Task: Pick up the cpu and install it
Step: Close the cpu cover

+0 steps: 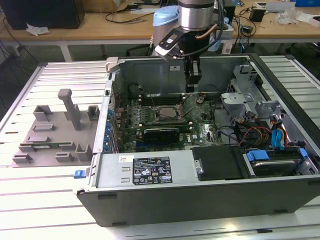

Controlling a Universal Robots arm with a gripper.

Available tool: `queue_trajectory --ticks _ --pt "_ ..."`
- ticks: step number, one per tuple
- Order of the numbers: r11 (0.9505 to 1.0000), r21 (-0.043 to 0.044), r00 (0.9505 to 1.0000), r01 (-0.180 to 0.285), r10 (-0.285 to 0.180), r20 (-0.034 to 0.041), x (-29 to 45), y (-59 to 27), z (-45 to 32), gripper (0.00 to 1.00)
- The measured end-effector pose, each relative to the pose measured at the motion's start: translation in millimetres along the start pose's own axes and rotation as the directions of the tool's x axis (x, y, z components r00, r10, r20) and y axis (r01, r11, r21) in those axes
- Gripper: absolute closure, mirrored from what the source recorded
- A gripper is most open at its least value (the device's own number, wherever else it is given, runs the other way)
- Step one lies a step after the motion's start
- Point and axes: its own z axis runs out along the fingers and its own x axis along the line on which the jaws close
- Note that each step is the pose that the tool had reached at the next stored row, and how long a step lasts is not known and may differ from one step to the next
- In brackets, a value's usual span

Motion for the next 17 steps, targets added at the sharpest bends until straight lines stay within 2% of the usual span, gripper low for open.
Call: queue_trajectory --ticks 12,17 --pt "1.0 0.0 1.0 0.0 0.0 -0.0002 0.5 31.8 1.1 0.89" --pt "1.0 0.0001 1.0 0.0 0.0 0.0001 0.5 33.2 1.1 0.89"
